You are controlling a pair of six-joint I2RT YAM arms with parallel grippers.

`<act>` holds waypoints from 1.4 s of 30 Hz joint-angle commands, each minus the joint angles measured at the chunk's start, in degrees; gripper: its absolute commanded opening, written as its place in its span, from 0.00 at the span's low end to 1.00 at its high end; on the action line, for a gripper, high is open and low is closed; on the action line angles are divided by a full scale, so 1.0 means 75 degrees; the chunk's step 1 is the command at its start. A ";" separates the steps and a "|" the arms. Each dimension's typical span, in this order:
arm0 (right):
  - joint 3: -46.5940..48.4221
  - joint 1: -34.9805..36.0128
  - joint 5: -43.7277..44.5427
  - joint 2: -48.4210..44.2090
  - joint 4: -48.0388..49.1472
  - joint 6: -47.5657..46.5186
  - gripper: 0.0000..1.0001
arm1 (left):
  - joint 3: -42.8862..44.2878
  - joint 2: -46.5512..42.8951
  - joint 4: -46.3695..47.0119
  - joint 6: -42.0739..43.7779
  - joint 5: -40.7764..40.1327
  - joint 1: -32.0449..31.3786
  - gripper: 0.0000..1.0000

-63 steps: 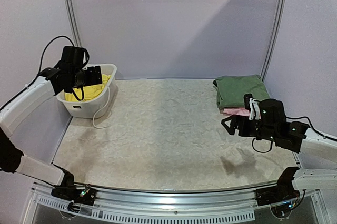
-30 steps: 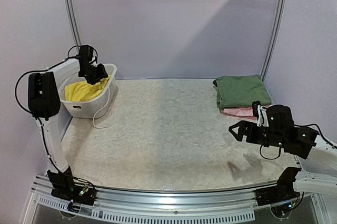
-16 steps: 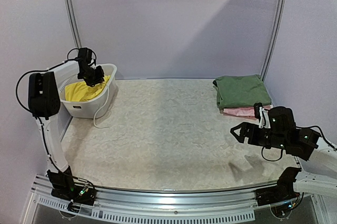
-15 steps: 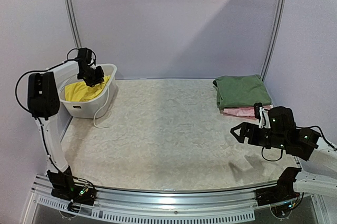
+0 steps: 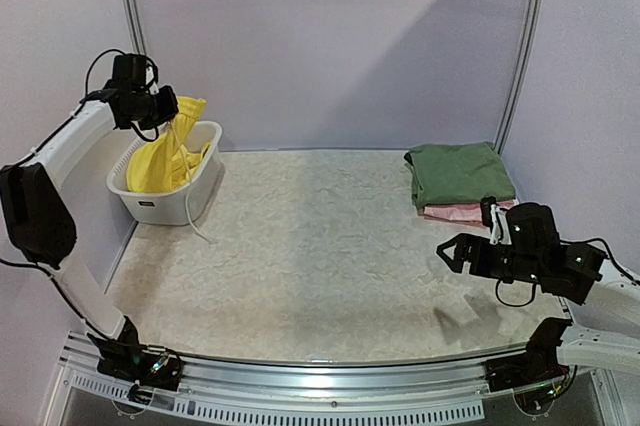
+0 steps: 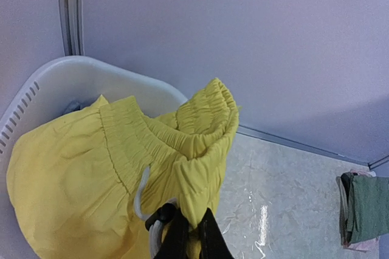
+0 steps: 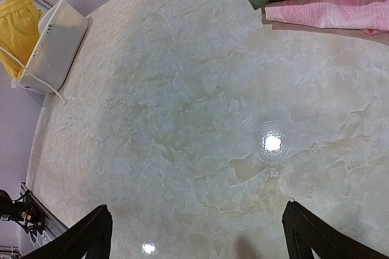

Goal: Fold and stack the mixed laundry pile
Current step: Pick up the crumpled shorts and place them in the bin, then place the crumpled shorts at the center of the board.

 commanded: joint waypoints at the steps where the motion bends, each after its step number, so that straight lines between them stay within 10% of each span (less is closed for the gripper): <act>1: 0.0215 0.0059 0.0101 0.0122 0.0115 -0.0102 0.99 | -0.0095 -0.0628 0.0194 0.0301 -0.0364 -0.0460 0.00; 25: 0.1167 0.0059 0.0918 0.0072 -0.0472 -0.0651 0.99 | 0.0660 -0.2109 -0.0294 0.1138 0.0475 -0.4095 0.00; 38: 0.0981 0.0059 0.2191 -0.1233 -0.1228 -0.0459 0.99 | -0.2070 -0.0901 0.1424 0.0577 0.0130 -0.8123 0.00; 42: 0.0877 0.0060 0.2449 -0.1463 -0.1225 -0.0377 0.99 | -0.2178 0.0575 0.1814 0.0146 0.0699 -0.8728 0.32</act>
